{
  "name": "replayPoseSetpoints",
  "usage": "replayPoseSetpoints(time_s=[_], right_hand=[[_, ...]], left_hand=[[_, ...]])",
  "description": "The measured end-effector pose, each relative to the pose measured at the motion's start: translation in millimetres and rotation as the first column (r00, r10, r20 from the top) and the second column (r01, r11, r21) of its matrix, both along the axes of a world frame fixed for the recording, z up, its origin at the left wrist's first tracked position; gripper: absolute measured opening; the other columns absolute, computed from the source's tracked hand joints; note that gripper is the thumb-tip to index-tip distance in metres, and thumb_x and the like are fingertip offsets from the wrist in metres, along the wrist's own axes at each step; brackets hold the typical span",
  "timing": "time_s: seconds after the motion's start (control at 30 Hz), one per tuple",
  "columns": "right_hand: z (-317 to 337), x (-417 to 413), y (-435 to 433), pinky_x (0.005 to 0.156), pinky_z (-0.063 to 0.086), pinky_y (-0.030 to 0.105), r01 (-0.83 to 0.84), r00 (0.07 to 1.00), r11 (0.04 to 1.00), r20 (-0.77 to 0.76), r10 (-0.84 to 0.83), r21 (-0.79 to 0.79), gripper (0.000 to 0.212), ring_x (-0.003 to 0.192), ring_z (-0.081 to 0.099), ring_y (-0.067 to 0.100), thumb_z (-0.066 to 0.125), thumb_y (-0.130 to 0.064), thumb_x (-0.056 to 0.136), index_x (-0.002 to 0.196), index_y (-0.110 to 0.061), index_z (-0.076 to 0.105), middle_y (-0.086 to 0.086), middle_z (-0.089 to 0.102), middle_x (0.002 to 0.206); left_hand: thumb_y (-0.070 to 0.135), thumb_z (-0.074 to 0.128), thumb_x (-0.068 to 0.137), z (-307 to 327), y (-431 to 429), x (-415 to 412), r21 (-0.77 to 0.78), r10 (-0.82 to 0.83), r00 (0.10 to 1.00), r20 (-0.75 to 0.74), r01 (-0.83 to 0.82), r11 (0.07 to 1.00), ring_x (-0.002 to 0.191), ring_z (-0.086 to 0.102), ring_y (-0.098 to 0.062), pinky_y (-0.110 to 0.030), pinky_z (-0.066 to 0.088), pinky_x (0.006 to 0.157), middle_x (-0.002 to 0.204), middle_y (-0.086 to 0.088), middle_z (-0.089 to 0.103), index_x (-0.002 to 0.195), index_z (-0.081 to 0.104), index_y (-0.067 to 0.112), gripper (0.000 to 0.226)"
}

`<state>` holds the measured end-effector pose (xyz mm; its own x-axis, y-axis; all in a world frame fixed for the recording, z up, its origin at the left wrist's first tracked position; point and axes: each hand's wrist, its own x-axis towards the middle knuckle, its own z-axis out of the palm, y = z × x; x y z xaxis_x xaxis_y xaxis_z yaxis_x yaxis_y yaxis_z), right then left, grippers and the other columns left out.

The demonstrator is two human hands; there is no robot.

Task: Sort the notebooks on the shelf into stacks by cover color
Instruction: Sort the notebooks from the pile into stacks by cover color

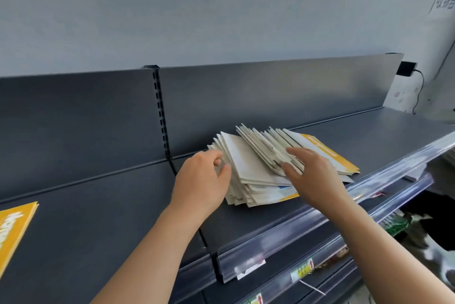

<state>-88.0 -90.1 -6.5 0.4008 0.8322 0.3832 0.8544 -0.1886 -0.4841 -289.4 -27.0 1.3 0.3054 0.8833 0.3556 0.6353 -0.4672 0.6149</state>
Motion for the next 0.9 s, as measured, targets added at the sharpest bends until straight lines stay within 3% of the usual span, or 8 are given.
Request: replayPoseSetpoints(time_s=[0.13,0.27,0.53,0.63,0.67,0.73,0.83,0.9], right_hand=[[1.2,45.5,16.5,0.092,0.039,0.028,0.083,0.996,0.995,-0.031,-0.085,-0.047,0.042,0.119,0.052,0.022,0.055,-0.030,0.093,0.133,-0.018,0.053,0.001,0.056,0.134],[-5.4,88.8,26.8,0.087,0.040,0.029,0.120,0.988,0.988,-0.082,-0.128,-0.100,0.040,0.109,0.056,0.021,0.048,-0.029,0.096,0.134,-0.019,0.051,0.000,0.057,0.132],[-30.9,189.2,55.6,0.087,0.042,0.030,0.089,0.986,0.954,-0.107,-0.125,-0.288,0.037,0.112,0.055,0.023,0.044,-0.025,0.097,0.133,-0.019,0.052,0.002,0.054,0.134],[-42.4,216.9,70.7,0.070,0.039,0.030,-0.001,0.992,0.931,-0.116,-0.044,-0.365,0.025,0.093,0.059,0.028,0.044,-0.023,0.095,0.109,-0.017,0.064,0.003,0.064,0.108],[-45.3,222.2,74.3,0.064,0.037,0.031,-0.040,0.994,0.925,-0.111,-0.002,-0.377,0.023,0.087,0.059,0.032,0.043,-0.022,0.093,0.094,-0.011,0.063,0.007,0.065,0.093],[-53.6,232.4,82.5,0.061,0.038,0.033,-0.117,0.991,0.922,-0.108,0.082,-0.369,0.024,0.084,0.059,0.033,0.042,-0.023,0.092,0.084,-0.006,0.057,0.011,0.062,0.082],[-57.1,239.9,86.6,0.077,0.044,0.031,-0.265,0.960,0.922,-0.171,0.223,-0.284,0.021,0.091,0.059,0.017,0.047,-0.029,0.093,0.096,-0.021,0.066,-0.012,0.064,0.095],[-55.4,240.4,84.9,0.080,0.038,0.016,-0.346,0.927,0.907,-0.237,0.291,-0.239,0.024,0.097,0.052,0.000,0.050,-0.031,0.094,0.113,-0.033,0.065,-0.026,0.055,0.111]], left_hand=[[0.029,0.051,0.092,8.7,17.6,42.2,0.040,-0.058,0.998,0.002,0.058,0.998,0.097,0.057,-0.019,-0.039,0.049,0.085,0.102,0.005,0.064,0.106,0.064,0.013,0.025],[0.027,0.050,0.090,10.2,35.4,86.0,0.066,-0.107,0.994,-0.007,0.108,0.992,0.093,0.058,-0.021,-0.041,0.049,0.081,0.096,-0.002,0.066,0.085,0.058,0.017,0.014],[0.025,0.049,0.093,7.1,46.4,170.2,0.118,-0.123,0.992,-0.003,0.122,0.985,0.094,0.057,-0.016,-0.034,0.049,0.081,0.102,0.002,0.063,0.107,0.066,0.017,0.024],[0.023,0.048,0.094,4.5,43.7,201.6,0.075,-0.099,0.995,0.014,0.098,0.992,0.086,0.059,-0.015,-0.035,0.051,0.079,0.095,0.004,0.063,0.107,0.066,0.017,0.023],[0.023,0.048,0.094,1.7,44.3,211.0,0.035,-0.086,0.996,0.007,0.086,0.996,0.086,0.060,-0.014,-0.034,0.052,0.079,0.095,0.006,0.064,0.107,0.066,0.018,0.023],[0.025,0.050,0.093,-5.6,47.8,227.6,-0.038,-0.032,0.999,-0.024,0.031,0.999,0.086,0.061,-0.015,-0.034,0.053,0.079,0.092,0.004,0.066,0.102,0.066,0.018,0.019],[0.032,0.053,0.090,-17.7,54.0,246.7,-0.103,0.089,0.989,-0.119,-0.101,0.989,0.067,0.055,-0.022,-0.036,0.051,0.069,0.074,-0.004,0.062,0.073,0.052,0.013,0.025],[0.041,0.056,0.087,-22.9,54.6,255.7,-0.122,0.160,0.973,-0.165,-0.181,0.976,0.067,0.057,-0.018,-0.031,0.047,0.062,0.073,0.001,0.063,0.073,0.052,0.012,0.032]])
